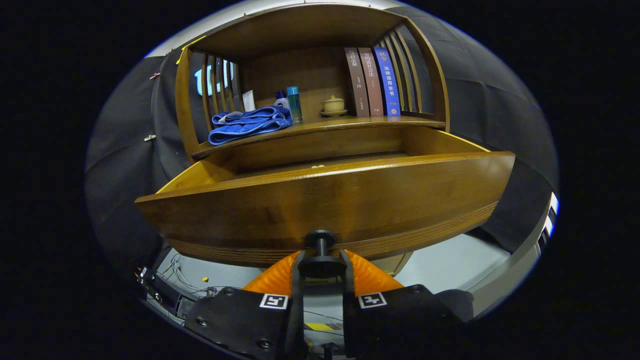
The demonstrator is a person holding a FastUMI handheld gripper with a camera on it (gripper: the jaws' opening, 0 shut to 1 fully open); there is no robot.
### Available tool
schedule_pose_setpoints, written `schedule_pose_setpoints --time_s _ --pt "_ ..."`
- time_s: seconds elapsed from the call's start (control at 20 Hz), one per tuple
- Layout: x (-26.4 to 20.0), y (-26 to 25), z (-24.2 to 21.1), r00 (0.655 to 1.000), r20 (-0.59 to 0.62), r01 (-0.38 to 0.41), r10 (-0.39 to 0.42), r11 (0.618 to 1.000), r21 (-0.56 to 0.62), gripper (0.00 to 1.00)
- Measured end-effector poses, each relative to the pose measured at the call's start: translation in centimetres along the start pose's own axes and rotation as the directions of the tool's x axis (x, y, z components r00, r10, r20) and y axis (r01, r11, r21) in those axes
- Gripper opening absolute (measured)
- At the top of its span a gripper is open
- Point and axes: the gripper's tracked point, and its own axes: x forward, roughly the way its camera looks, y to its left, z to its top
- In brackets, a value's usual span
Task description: Pull open the drawer, take out the items inside it, and place them on the countertop above the cabinet.
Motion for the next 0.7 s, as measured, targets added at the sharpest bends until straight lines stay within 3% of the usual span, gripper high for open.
schedule_pose_setpoints --time_s 0.3,0.5,0.7 --pt "-5.1 0.5 4.9 0.993 0.113 -0.013 0.016 0.999 -0.032 0.95" --pt "-6.0 1.4 11.2 0.987 0.151 -0.055 0.064 0.996 -0.064 0.93" --pt "-2.1 1.7 15.8 0.995 0.084 -0.054 0.058 0.997 -0.055 0.94"
